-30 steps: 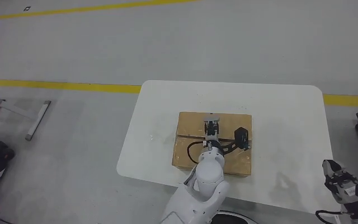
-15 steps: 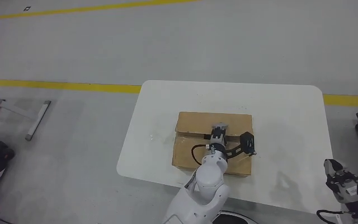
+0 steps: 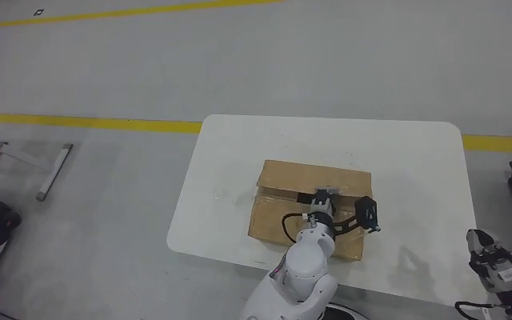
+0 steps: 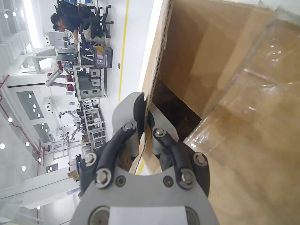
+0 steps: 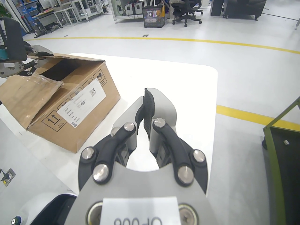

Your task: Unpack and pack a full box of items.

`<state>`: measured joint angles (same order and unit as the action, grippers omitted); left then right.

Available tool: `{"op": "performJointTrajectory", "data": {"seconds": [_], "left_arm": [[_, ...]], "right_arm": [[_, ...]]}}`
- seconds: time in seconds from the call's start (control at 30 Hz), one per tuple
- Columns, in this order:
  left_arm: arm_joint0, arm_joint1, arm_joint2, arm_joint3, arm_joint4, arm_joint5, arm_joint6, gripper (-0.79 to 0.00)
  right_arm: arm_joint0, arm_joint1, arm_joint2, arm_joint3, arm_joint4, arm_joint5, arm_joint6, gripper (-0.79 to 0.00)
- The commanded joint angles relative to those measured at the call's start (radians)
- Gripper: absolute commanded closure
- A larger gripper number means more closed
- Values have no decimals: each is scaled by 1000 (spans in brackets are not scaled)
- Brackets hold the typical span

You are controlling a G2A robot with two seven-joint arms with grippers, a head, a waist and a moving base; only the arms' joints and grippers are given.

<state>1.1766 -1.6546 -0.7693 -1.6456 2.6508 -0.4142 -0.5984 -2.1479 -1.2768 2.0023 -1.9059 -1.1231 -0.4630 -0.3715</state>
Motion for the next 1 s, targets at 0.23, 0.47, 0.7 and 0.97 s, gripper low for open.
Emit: {"op": "performJointTrajectory", "data": {"seconds": [0.23,0.47,0.7,0.97], "left_arm": [[50,-20,83,-77,-27,-20,-63,0],[-51,-43,106,16,5,19,-15,-785],[-239,-93,109,189,-17,127,29,-785],[-418,-161,114,467,-91,241,38,-785]], "right_arm": [[-9,-4,14,14,15,-6,-18,0],[-9,-5,27,28,16,-21,-25,0],[-3,-6,40,32,20,-31,-21,0],[3,-7,51,36,24,-32,-7,0]]}}
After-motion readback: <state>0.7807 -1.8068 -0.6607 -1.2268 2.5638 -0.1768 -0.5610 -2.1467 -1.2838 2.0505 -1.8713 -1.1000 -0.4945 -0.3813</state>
